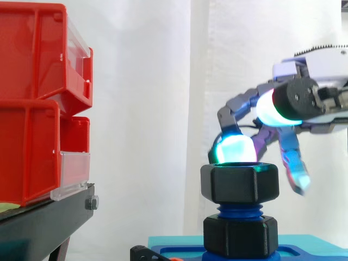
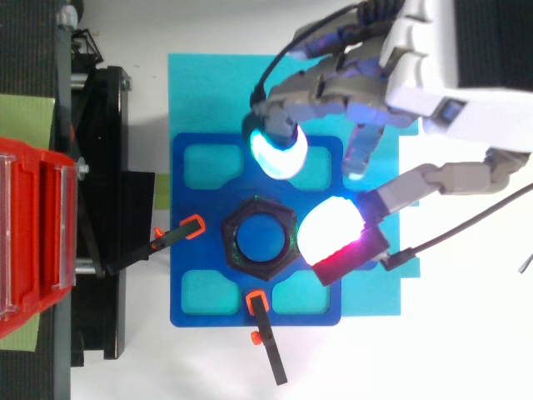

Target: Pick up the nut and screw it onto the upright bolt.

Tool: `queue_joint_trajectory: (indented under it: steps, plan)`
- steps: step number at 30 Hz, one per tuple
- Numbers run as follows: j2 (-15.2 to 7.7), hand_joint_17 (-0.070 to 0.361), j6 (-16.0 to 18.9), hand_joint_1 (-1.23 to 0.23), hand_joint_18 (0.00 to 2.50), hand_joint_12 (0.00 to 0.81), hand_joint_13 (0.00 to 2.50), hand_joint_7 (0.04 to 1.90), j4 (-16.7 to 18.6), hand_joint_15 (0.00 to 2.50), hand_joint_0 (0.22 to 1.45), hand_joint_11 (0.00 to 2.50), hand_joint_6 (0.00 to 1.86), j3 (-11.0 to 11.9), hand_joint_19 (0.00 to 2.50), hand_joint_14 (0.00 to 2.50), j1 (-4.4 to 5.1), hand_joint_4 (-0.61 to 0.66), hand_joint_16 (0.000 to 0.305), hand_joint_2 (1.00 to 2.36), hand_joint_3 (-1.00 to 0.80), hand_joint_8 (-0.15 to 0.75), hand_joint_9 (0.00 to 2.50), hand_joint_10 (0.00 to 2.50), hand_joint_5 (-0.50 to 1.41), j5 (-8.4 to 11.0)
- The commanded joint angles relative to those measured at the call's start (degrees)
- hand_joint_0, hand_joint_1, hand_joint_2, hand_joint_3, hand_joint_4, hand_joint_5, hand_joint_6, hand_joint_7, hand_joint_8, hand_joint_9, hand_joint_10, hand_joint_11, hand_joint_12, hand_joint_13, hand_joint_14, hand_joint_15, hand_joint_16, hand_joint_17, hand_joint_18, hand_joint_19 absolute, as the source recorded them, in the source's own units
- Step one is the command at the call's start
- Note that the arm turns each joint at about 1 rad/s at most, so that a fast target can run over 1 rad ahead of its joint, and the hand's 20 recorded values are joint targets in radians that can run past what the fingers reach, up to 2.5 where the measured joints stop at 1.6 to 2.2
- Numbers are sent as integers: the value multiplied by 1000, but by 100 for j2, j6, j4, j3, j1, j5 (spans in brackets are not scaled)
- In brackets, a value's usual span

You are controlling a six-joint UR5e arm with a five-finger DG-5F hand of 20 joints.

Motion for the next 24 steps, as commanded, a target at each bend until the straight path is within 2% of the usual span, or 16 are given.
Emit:
queue_joint_trajectory:
  steps: [1, 3, 4, 10, 13, 15, 17, 24]
  plan:
    - [116, 69, -142, -413, 452, 291, 703, 867, 55, 49, 474, 210, 503, 337, 160, 2, -125, 115, 31, 1000, -500, 197, 1300, 7, -86, -85]
    - [116, 78, -142, -412, 430, 310, 677, 823, 81, 63, 469, 189, 503, 372, 173, 2, -161, 103, 35, 1000, -500, 205, 1199, 6, -126, -173]
    - [107, 79, -151, -413, 414, 312, 662, 815, 151, 55, 469, 187, 503, 372, 175, 4, -196, 94, 35, 1000, -500, 201, 1165, 6, -133, -322]
    - [89, 93, -160, -411, 232, 338, 501, 696, 450, 31, 459, 45, 502, 372, 148, 1, -248, 54, 42, 1000, -500, 208, 870, 0, -186, -401]
    - [-95, 99, -133, -410, 119, 343, 373, 661, 591, 0, 455, 0, 501, 354, 103, 0, -213, 45, 44, 1000, -500, 216, 738, 0, -190, -375]
    - [-130, 103, -116, -396, 0, 356, 297, 644, 617, 0, 446, 0, 501, 354, 63, 0, -187, 46, 46, 1000, -500, 223, 645, 0, -194, -375]
    - [-201, 106, -116, -384, 0, 353, 219, 622, 644, 0, 441, 0, 501, 354, 17, 0, -161, 43, 47, 1000, -500, 220, 550, 0, -200, -366]
    - [-227, 123, -54, -329, 0, 368, 7, 581, 626, 0, 422, 0, 501, 354, 0, 0, -81, 40, 55, 1000, -500, 200, 307, 0, -214, -331]
